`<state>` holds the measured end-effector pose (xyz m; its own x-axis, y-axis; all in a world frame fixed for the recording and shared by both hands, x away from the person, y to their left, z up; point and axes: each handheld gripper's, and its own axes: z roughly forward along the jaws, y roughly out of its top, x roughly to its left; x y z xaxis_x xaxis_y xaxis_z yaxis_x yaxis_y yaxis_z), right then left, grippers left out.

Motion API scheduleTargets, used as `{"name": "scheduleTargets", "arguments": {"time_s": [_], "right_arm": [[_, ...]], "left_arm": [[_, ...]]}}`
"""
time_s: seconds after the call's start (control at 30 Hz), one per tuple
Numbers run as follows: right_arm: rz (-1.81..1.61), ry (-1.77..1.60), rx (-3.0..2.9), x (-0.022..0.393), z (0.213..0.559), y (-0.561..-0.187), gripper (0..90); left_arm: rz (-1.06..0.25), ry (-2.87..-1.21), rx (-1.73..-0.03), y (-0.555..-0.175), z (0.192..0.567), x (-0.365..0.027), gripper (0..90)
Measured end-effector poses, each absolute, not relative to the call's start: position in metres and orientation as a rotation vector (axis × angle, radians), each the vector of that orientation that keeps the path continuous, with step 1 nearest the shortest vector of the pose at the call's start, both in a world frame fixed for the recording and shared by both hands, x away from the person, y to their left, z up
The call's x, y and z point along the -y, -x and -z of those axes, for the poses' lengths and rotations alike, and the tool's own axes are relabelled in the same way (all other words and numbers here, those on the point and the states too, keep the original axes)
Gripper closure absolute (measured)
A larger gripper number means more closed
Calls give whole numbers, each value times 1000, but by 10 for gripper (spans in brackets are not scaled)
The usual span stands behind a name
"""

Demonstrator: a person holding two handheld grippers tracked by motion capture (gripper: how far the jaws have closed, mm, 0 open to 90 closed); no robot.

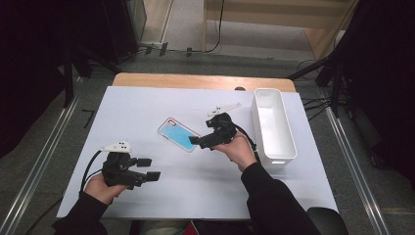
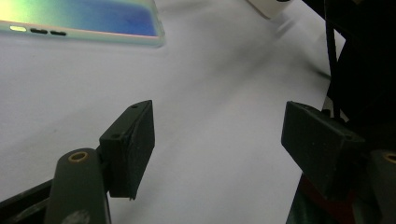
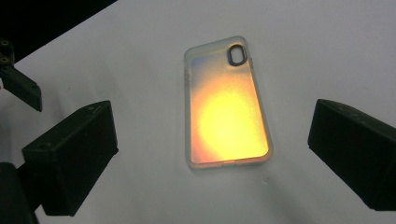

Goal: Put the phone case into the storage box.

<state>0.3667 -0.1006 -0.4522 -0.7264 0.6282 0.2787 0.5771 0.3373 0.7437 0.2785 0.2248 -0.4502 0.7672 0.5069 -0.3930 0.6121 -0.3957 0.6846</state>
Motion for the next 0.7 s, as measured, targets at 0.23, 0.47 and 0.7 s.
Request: {"name": "scheduleTargets", "arguments": {"time_s": [0.23,0.47,0.7], "right_arm": [[-1363,-1122,-2496,93,451,-376,3],[-1379,-1115,-2503,83,454,-384,3],[-1372,-1114,-2511,76,457,-393,3]], "left_arm": [[152,-2074,-834,-279,450,-225,257],[153,-2072,-834,-278,450,-225,257],[154,-2071,-833,-278,450,-225,257]]}}
